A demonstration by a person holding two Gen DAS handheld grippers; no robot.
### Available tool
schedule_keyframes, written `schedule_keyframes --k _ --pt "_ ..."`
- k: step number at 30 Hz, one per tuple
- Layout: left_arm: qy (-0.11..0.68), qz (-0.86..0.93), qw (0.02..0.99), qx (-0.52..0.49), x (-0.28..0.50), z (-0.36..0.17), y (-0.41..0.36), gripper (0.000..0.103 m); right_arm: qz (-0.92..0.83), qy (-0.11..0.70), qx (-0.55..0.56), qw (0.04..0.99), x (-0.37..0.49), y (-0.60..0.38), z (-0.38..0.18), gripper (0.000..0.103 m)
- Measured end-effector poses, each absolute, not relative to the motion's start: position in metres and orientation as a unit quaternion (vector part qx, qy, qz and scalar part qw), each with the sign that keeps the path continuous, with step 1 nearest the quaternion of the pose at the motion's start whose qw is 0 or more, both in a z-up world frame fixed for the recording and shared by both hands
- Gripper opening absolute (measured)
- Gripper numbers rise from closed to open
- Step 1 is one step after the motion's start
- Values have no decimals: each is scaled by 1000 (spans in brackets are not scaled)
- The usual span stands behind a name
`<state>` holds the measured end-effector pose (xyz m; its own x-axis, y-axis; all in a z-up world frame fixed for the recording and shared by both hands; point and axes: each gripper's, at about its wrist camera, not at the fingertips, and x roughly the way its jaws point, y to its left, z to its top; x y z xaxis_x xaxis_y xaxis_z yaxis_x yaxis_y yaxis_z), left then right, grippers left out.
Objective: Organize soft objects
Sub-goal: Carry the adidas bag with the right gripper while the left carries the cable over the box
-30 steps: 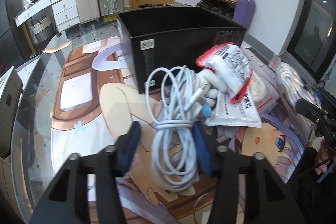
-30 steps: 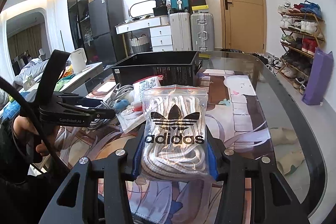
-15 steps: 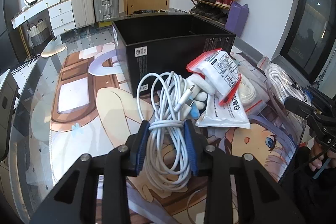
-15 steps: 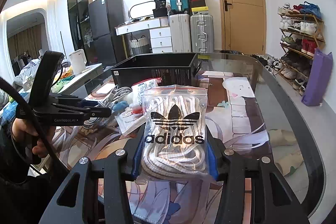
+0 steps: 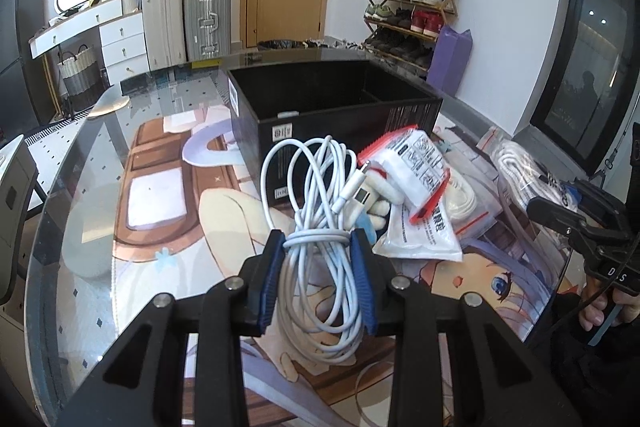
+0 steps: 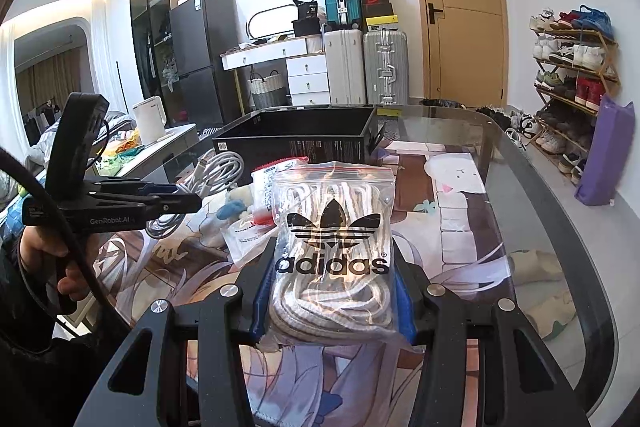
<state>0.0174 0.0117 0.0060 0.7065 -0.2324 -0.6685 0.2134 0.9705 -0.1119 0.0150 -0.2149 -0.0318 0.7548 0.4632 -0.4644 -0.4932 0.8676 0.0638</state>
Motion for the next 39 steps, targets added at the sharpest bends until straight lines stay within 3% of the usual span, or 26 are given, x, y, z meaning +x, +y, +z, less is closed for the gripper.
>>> schedule_keyframes --k 39 --pt "292 -78 953 -33 65 55 10 32 291 234 -54 926 85 -186 24 49"
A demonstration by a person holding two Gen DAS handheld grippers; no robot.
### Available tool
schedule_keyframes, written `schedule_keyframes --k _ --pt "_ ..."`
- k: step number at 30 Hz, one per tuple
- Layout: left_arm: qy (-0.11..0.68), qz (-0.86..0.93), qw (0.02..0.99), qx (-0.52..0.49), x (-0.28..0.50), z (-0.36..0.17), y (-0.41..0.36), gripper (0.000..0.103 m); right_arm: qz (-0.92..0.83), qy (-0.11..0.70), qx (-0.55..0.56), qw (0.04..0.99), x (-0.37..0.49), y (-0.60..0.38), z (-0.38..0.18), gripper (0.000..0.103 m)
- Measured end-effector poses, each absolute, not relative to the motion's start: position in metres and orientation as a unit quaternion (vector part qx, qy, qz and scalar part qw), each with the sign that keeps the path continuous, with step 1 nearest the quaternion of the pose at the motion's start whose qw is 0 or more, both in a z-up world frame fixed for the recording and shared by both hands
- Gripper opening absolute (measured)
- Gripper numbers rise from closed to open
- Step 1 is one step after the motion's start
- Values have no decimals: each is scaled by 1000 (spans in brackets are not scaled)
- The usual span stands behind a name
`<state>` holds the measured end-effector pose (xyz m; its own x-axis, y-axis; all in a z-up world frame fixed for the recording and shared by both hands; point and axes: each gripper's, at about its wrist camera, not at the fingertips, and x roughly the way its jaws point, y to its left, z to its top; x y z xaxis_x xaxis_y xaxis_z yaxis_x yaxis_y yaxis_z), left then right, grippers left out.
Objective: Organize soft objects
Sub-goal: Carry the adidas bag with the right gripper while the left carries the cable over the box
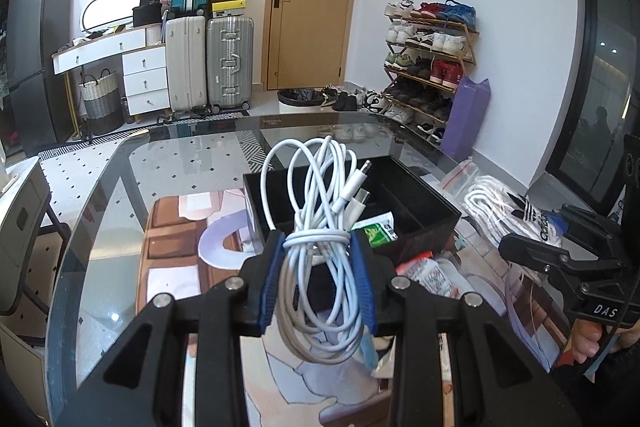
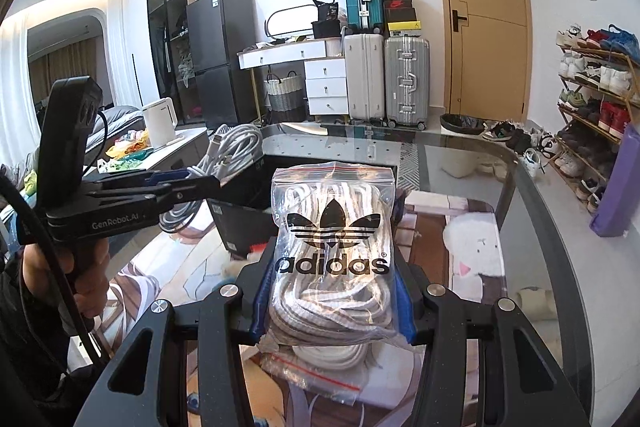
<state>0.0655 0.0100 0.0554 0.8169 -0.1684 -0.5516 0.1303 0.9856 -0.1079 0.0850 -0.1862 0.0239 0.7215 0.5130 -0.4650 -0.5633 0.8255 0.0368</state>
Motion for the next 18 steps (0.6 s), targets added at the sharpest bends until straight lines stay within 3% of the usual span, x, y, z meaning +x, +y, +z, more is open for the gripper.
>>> schedule_keyframes --k 18 --pt "306 -70 949 -22 95 49 2 32 306 238 -81 918 123 -165 42 49"
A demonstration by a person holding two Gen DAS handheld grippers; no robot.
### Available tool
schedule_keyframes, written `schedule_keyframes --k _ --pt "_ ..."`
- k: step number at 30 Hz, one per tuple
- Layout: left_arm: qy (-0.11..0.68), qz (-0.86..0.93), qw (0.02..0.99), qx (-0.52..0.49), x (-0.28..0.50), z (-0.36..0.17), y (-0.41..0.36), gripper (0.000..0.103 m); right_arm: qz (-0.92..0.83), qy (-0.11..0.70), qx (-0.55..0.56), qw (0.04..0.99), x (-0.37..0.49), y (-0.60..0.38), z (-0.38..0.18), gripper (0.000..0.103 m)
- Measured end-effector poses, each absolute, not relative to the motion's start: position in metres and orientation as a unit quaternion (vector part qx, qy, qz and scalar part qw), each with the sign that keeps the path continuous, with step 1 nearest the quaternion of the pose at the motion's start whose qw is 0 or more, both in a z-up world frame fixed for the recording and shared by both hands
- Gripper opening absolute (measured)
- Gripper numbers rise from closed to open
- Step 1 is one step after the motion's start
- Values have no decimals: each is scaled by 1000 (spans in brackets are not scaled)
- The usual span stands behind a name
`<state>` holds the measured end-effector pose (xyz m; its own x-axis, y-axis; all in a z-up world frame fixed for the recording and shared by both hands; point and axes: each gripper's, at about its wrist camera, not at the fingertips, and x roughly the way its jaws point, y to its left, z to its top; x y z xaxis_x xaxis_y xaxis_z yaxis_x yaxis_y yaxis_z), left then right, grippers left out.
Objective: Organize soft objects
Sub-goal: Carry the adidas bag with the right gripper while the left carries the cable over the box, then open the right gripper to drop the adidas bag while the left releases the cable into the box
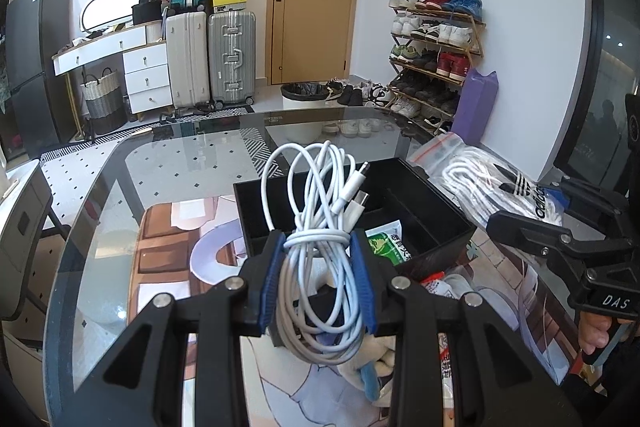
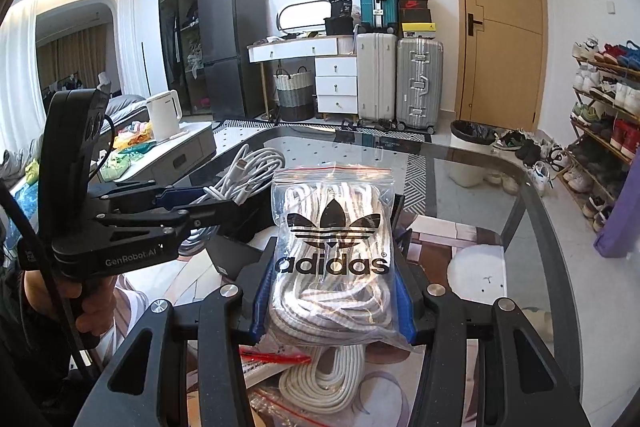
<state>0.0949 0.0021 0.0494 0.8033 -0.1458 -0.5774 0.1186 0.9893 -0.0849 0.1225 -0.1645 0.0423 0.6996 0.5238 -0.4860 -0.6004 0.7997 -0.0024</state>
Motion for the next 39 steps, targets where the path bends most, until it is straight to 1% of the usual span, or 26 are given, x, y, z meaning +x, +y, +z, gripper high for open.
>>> schedule_keyframes --k 16,39 --pt "327 -58 943 -18 119 42 -2 32 310 270 -99 906 147 -150 39 49" --pt "327 -65 943 -16 128 42 -5 31 312 300 -134 892 182 -119 26 49"
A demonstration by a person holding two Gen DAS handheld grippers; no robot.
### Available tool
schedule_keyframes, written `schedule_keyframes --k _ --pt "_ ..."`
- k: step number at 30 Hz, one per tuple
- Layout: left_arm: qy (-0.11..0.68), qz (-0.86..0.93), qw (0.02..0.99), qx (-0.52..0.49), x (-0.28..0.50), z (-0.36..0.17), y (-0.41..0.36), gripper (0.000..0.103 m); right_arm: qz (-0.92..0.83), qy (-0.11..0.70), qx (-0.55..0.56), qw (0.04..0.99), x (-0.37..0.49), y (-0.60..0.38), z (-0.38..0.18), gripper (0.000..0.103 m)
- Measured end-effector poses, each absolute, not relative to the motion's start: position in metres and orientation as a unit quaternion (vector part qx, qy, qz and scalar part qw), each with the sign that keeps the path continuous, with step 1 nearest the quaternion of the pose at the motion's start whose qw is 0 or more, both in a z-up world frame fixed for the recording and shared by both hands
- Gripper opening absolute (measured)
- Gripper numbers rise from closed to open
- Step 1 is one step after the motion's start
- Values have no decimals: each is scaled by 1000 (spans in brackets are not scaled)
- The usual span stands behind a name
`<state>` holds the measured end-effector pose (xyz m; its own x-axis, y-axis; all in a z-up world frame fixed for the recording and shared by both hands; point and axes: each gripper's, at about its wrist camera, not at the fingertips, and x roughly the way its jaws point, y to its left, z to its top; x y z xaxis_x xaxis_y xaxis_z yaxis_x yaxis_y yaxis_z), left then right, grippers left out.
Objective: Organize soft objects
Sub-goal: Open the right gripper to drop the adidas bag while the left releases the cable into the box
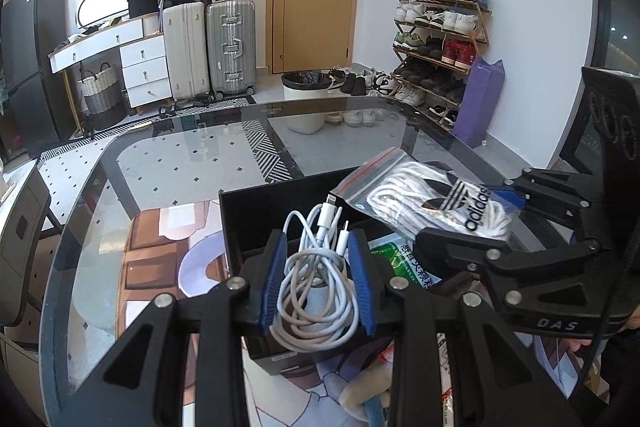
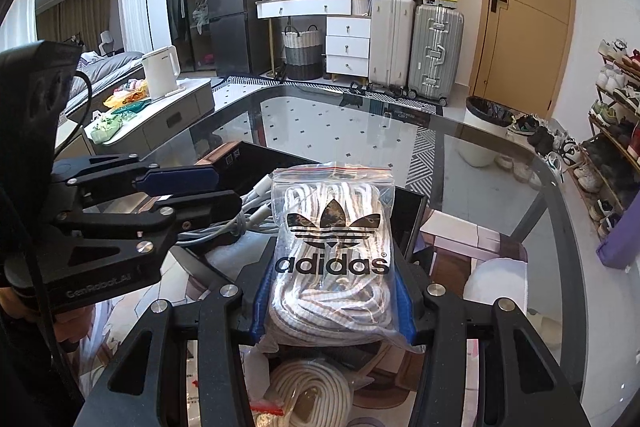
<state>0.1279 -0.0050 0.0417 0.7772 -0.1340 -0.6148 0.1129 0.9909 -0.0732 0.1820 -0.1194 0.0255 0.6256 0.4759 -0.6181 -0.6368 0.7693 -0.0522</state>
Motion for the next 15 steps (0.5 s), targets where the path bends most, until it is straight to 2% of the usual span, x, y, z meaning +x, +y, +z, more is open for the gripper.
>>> schedule_keyframes --k 5,9,11,12,15 --pt "329 -63 942 -19 128 42 -4 31 313 294 -138 893 187 -115 24 49" --pt "333 -58 941 -24 126 43 -2 34 306 285 -146 897 184 -115 25 63" --pt "335 -55 940 -27 123 43 -1 49 303 278 -146 900 179 -119 27 70" --pt "334 -52 941 -28 121 43 0 63 304 275 -146 900 178 -121 28 75" --pt "327 -44 943 -27 115 44 3 65 298 267 -144 905 169 -130 32 84"
